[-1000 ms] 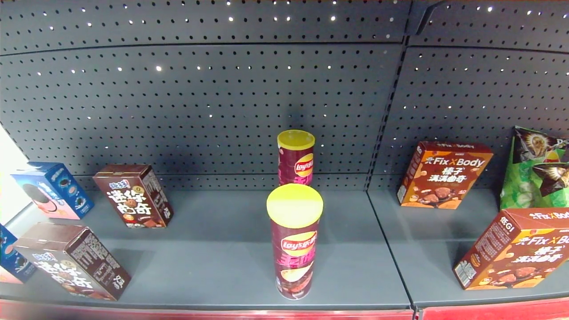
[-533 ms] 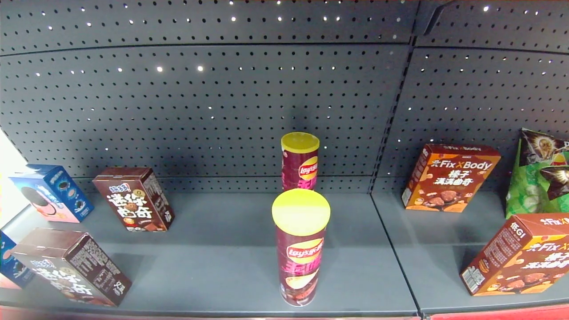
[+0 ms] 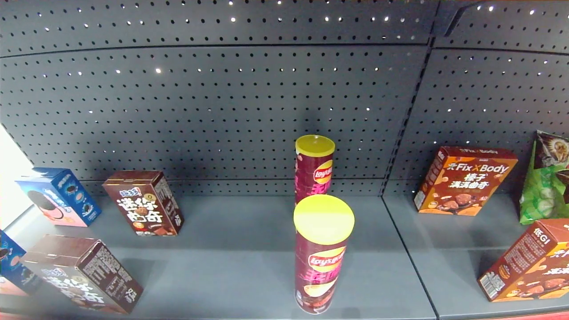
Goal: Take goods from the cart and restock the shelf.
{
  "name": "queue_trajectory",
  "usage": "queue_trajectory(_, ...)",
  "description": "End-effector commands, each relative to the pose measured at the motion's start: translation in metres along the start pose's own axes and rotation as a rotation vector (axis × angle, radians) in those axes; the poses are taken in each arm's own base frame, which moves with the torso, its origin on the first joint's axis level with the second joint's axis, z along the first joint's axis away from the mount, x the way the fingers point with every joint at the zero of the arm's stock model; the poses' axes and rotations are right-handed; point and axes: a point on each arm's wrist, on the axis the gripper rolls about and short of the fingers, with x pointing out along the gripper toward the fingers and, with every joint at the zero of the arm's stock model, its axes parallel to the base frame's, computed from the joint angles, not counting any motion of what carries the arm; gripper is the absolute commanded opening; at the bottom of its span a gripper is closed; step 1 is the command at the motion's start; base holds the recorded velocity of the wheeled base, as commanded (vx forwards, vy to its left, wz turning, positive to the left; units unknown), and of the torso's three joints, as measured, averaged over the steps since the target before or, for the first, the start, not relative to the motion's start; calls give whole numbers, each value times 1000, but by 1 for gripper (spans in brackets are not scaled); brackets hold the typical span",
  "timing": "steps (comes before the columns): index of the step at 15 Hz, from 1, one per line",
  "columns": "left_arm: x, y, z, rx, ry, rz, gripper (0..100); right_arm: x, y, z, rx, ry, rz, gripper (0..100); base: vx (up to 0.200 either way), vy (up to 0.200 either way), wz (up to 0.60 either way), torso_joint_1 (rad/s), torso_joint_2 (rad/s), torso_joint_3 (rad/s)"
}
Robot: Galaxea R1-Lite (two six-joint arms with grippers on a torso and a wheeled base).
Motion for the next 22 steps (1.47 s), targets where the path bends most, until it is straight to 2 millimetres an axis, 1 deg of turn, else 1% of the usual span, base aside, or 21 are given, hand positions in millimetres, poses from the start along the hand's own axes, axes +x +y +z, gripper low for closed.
queue_trajectory(1, 0, 0, 0, -2, 2, 0, 100, 0, 0, 0, -1, 1, 0, 100, 0, 0, 0, 0, 0, 0)
queue_trajectory(3, 0, 0, 0, 1, 2, 0, 100, 0, 0, 0, -1, 1, 0, 100, 0, 0, 0, 0, 0, 0)
queue_trajectory(6, 0, 0, 0, 3, 2, -9, 100, 0, 0, 0, -1, 1, 0, 100, -200, 0, 0, 9, 6, 2)
queue_trajectory(22, 0, 0, 0, -2, 2, -4, 100, 0, 0, 0, -2, 1, 0, 100, 0, 0, 0, 0, 0, 0)
